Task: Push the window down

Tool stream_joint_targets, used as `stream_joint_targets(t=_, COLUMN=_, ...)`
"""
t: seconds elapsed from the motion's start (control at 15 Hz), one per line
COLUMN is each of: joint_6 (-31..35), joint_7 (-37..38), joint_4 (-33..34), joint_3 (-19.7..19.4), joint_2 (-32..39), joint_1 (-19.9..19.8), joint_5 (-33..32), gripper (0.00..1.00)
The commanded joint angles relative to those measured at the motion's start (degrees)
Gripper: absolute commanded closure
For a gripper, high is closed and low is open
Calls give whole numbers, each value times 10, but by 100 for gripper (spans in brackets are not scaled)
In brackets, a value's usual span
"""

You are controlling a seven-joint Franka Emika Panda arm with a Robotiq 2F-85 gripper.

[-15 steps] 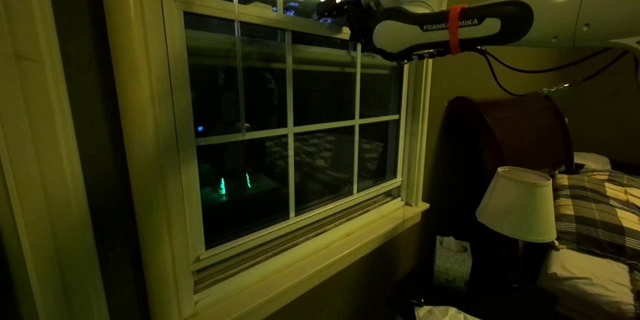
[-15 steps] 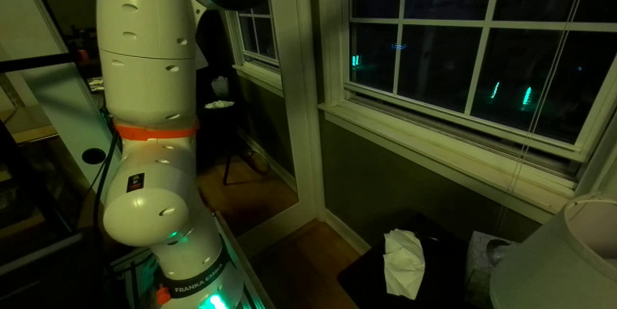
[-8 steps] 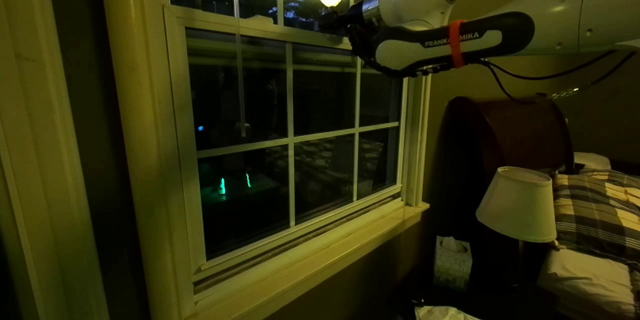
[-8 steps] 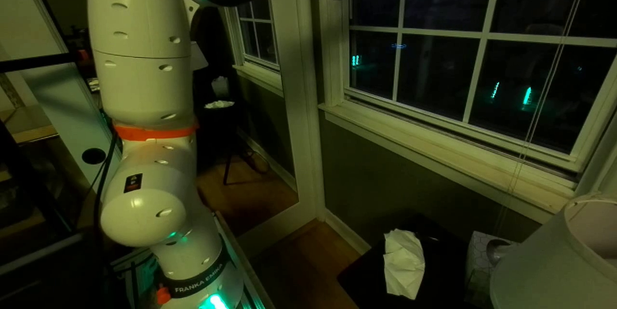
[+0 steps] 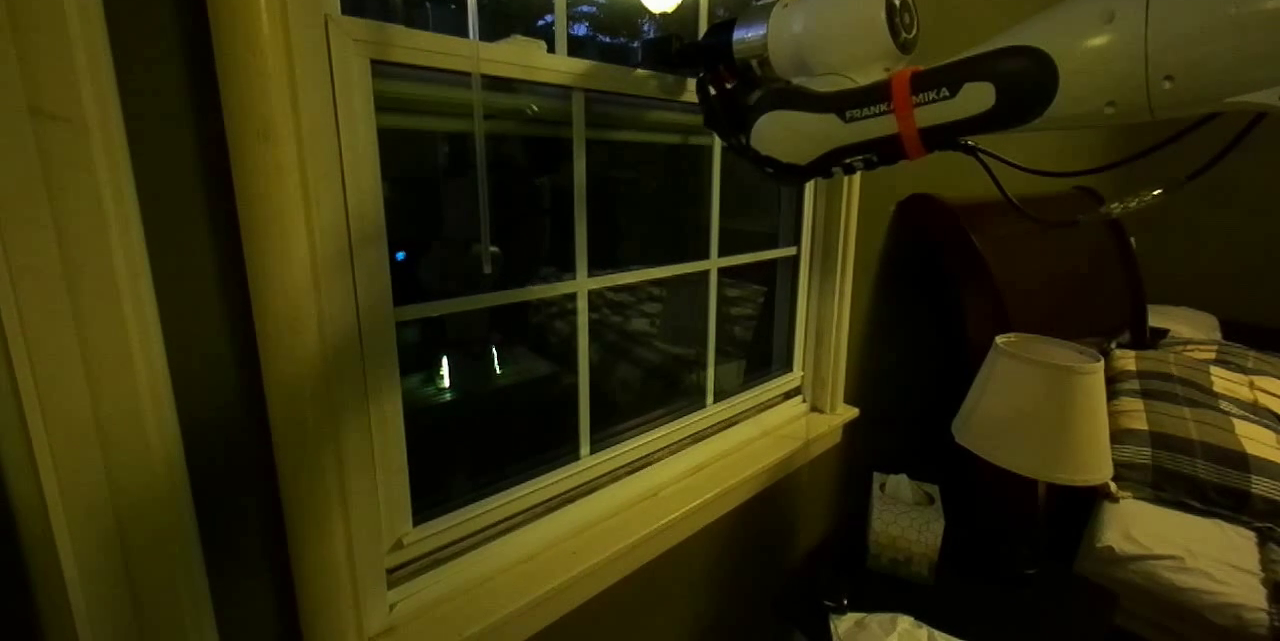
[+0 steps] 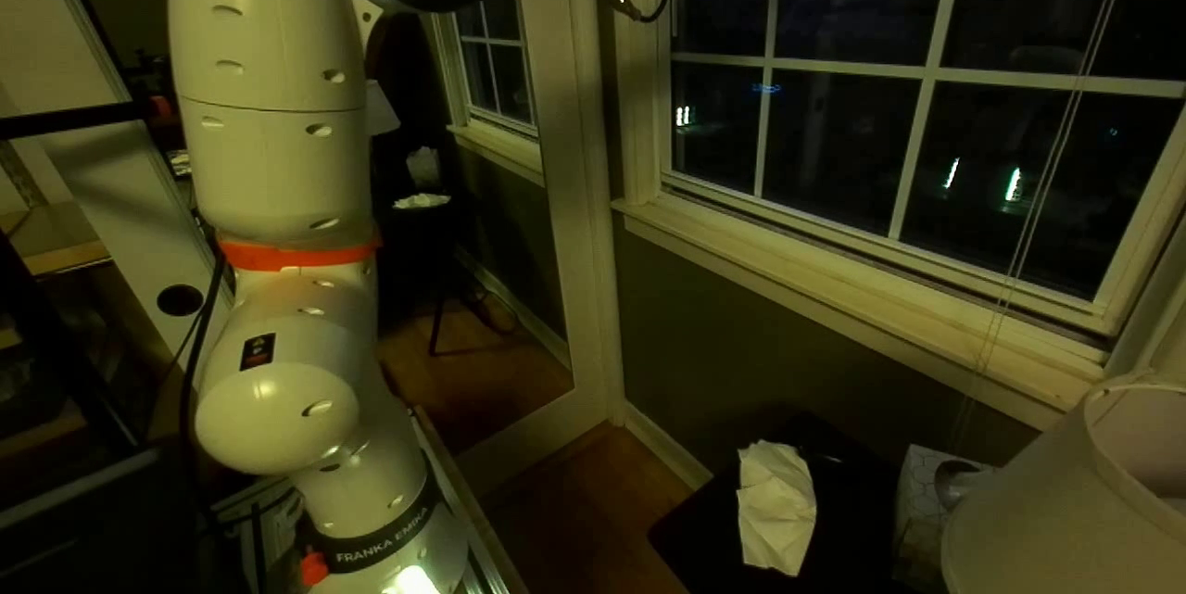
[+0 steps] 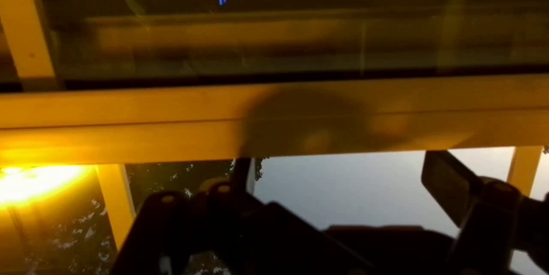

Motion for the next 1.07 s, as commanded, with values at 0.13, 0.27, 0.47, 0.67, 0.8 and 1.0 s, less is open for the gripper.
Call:
stream_joint_targets(t=0.13, joint_6=37, joint_7=20, joint_4=-115, joint_3=-14, joint_2=-17, joint_1=8, joint_5=13, gripper=0)
stream_joint_targets(t=0.27, joint_6=51, joint_7=15, joint_4=-121, joint_3=-26, joint_2=-18, joint_1=15, joint_5=16, gripper=0)
stream_joint_targets(t=0.47, joint_6=81, joint_7=15, joint_4=-130, joint_3=-24, joint_2=-15, joint_1=17, joint_5=18, gripper=0)
stream_joint_targets(t=0.67, joint_6=103, joint_7=-3, joint_4=-39, joint_3=-21, joint_2=2, joint_1=10, joint_5=4, gripper=0)
stream_joint_targets(t=0.8, joint_6=109, joint_7=-6, joint_4=-39, joint_3=-22, joint_2=2, joint_1=10, joint_5=4, gripper=0)
stream_joint_targets(t=1.0, joint_6=109, joint_7=-6, joint_4=-39, joint_3=-22, joint_2=2, joint_1=10, joint_5=4, gripper=0)
